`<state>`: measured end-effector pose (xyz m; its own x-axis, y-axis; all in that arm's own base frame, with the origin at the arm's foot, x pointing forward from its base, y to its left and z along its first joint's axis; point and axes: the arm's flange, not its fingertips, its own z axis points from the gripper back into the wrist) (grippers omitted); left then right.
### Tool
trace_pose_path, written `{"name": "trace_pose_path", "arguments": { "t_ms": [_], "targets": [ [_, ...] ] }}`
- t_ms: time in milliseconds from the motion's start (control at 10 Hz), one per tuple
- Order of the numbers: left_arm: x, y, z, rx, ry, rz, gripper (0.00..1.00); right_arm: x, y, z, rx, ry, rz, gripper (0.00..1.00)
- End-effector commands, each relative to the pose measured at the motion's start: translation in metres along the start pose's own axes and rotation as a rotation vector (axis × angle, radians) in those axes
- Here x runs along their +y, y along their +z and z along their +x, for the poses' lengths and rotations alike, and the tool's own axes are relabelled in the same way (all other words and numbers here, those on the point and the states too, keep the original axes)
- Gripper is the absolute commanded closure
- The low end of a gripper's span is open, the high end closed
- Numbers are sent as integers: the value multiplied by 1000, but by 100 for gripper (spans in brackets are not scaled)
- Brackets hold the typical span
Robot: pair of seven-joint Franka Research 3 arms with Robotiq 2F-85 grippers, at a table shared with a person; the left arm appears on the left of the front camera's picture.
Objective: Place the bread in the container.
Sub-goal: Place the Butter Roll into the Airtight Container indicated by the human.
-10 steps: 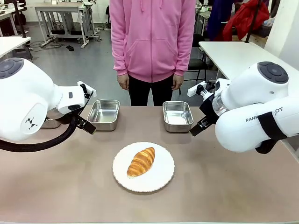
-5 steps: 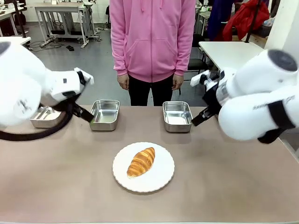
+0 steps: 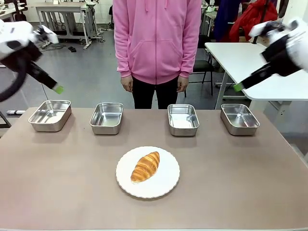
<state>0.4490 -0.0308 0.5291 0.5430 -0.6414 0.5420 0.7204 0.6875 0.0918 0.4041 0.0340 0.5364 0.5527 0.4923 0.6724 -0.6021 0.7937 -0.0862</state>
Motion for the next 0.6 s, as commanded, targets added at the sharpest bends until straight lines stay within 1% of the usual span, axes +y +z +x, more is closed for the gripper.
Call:
{"name": "trace_pose_path", "arguments": {
  "t_ms": [0, 100, 200, 300, 500],
  "targets": [
    [64, -8, -13, -11, -72, -145, 0, -42, 6, -13, -8, 38, 38, 0],
    [91, -7, -30, -47, -117, -187, 0, -59, 10, -25, -8, 29, 37, 0],
    [116, -6, -47, -77, -105, -200, 0, -75, 12, -37, -19, 33, 56, 0],
    [130, -5, -60, -106, -92, -196, 0, -85, 12, -46, -41, 41, 72, 0],
    [140, 1, -75, -148, -61, -186, 0, -90, 11, -53, -92, 47, 89, 0]
  ]
}}
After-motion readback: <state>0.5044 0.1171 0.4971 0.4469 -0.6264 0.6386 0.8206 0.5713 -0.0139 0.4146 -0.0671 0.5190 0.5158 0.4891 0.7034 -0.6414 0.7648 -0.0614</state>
